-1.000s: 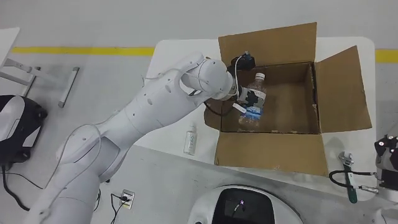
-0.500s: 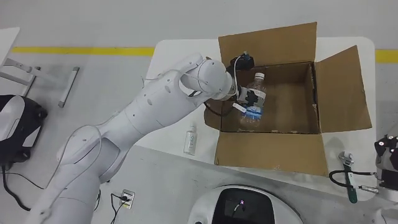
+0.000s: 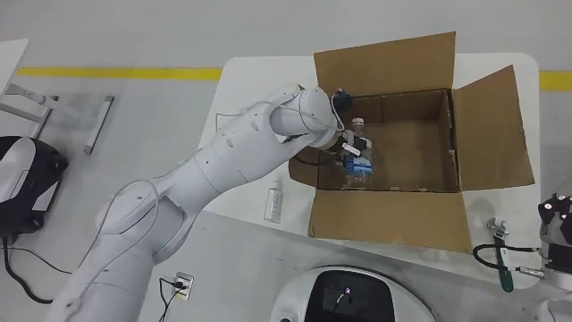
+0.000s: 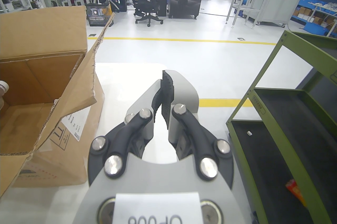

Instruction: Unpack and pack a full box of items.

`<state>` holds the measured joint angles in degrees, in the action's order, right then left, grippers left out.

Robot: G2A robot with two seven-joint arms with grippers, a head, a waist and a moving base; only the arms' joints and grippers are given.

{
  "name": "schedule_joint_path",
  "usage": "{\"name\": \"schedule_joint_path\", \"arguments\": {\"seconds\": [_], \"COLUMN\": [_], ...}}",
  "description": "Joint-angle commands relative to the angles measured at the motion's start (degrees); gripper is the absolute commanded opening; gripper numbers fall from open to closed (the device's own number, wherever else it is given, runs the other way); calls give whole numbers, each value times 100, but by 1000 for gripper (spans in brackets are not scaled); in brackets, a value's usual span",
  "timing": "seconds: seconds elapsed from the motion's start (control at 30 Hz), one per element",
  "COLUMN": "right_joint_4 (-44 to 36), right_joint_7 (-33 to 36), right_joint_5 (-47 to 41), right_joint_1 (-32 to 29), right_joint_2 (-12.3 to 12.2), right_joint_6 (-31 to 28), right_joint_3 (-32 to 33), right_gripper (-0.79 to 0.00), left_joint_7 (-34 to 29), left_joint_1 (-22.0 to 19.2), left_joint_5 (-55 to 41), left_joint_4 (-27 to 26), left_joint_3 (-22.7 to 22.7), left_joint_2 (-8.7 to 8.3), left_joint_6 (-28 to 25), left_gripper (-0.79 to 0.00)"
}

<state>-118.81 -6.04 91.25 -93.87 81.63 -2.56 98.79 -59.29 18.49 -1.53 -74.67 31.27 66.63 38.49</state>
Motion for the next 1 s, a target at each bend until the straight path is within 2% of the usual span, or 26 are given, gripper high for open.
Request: {"name": "schedule_joint_path", "arguments": {"seconds": [0.0, 0.13, 0.17, 0.2, 0.27, 0.3, 0.33, 0.37, 0.6, 0.8, 0.97], "right_joint_4": [0, 0, 0, 0, 0, 0, 0, 0, 0, 0, 0], "right_joint_7": [0, 0, 0, 0, 0, 0, 0, 0, 0, 0, 0], "right_joint_5": [0, 0, 0, 0, 0, 0, 0, 0, 0, 0, 0], "right_joint_1": [0, 0, 0, 0, 0, 0, 0, 0, 0, 0, 0], "right_joint_2": [0, 0, 0, 0, 0, 0, 0, 0, 0, 0, 0], "right_joint_6": [0, 0, 0, 0, 0, 0, 0, 0, 0, 0, 0], "right_joint_3": [0, 0, 0, 0, 0, 0, 0, 0, 0, 0, 0], "right_gripper": [-785, -785, -785, -785, -785, -785, -785, -785, -785, -785, -785], "left_joint_7": [-11, 38, 23, 18, -34, -51, -77, -108, -182, -192, -107], "left_joint_1": [-99, -274, -306, -342, -392, -420, -446, -472, -595, -713, -664], "left_joint_5": [-68, -11, -30, -17, -44, -41, -39, -38, 57, 414, 473], "left_joint_4": [174, 446, 529, 601, 742, 805, 861, 918, 1191, 1091, 465], "left_joint_3": [-98, -285, -315, -356, -422, -455, -488, -518, -652, -708, -294], "left_joint_2": [100, 265, 302, 338, 407, 440, 471, 501, 652, 670, 489], "left_joint_6": [99, 237, 257, 276, 288, 291, 299, 310, 267, 347, -479], "left_gripper": [-785, -785, -736, -585, -520, -428, -185, 0, 0, 0, 0]}}
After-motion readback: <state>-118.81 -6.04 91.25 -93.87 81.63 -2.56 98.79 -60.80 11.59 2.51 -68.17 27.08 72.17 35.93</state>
